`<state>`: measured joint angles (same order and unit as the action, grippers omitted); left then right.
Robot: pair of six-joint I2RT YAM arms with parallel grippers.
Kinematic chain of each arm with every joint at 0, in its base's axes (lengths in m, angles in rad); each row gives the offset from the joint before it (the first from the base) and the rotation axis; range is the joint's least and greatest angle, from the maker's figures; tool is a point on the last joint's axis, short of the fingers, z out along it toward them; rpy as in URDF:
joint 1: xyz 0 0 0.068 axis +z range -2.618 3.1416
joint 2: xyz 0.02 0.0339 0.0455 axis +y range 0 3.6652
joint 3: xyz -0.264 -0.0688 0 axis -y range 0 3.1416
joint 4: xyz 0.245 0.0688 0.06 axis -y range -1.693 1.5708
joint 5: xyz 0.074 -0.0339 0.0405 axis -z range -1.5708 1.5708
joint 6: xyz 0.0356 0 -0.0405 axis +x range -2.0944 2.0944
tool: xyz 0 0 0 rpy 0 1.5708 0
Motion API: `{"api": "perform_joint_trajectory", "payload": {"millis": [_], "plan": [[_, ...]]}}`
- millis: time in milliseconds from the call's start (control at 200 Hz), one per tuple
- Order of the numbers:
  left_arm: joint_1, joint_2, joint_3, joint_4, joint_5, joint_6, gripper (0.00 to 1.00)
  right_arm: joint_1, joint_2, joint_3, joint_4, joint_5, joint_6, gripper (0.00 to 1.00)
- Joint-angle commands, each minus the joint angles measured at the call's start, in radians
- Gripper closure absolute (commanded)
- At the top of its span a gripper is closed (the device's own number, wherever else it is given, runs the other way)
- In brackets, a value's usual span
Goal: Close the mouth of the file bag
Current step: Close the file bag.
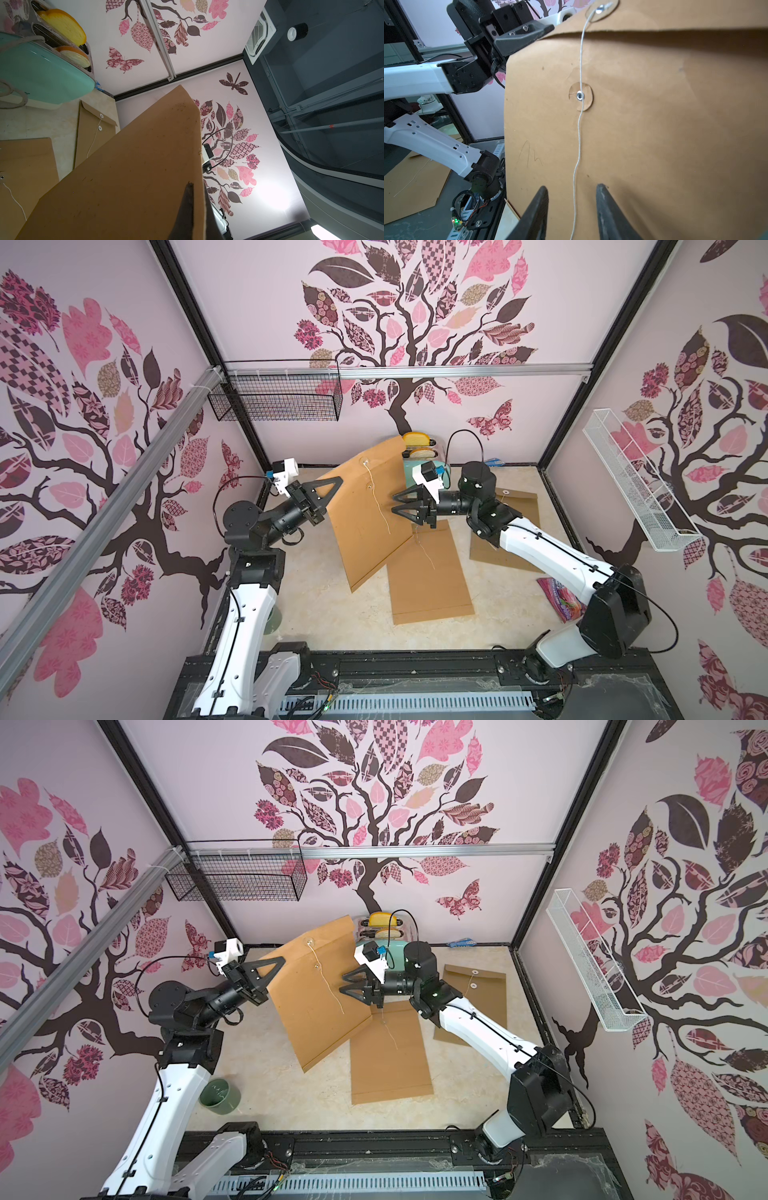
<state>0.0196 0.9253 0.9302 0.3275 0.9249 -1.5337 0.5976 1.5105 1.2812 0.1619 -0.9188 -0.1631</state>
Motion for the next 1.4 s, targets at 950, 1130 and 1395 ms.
{"api": "perform_joint_trajectory", "payload": {"millis": [950, 1130, 1395], "plan": [[-0.009, -0.008, -0.011, 0.076, 0.013, -0.004, 1.00, 0.055, 0.198, 0.326, 0.180, -0.154, 0.163, 0.49], [-0.009, -0.006, -0.016, 0.076, 0.009, 0.001, 1.00, 0.059, 0.214, 0.313, 0.287, -0.202, 0.275, 0.49], [-0.009, 0.000, -0.011, 0.079, 0.002, 0.001, 1.00, 0.077, 0.216, 0.288, 0.293, -0.240, 0.293, 0.51]]}}
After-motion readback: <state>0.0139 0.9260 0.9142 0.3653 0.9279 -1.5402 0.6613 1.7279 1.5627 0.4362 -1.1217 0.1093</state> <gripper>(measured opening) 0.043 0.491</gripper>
